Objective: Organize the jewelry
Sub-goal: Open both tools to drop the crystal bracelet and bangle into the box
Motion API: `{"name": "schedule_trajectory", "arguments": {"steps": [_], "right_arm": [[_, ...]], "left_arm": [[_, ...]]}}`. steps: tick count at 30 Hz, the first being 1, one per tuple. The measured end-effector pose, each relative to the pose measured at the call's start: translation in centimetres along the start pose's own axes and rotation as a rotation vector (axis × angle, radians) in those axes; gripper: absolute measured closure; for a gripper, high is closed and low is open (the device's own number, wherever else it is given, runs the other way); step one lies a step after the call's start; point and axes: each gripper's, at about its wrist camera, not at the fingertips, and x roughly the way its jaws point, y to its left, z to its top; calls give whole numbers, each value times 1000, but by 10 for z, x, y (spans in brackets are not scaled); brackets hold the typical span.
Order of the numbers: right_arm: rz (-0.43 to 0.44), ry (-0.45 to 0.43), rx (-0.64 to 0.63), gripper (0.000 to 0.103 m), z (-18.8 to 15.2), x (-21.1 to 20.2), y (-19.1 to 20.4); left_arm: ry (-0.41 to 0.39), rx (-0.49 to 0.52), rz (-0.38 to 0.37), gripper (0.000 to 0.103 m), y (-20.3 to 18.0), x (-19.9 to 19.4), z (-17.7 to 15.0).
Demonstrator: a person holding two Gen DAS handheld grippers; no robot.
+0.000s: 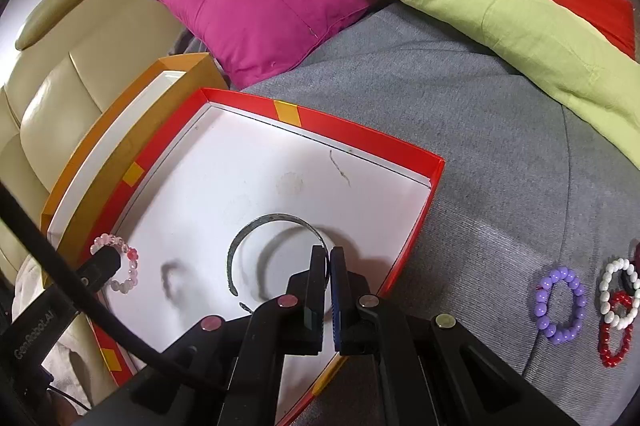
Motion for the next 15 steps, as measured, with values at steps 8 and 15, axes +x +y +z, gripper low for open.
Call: {"name": "schedule_trajectory", "arguments": {"steps": [8,15], "right_arm": [[-6,8,-2,100,-1,2,-1],[-6,10,1,100,0,3,-3]], "left_arm": [[-4,0,1,95,1,0,0],[-1,-4,3,95,1,1,1]]}}
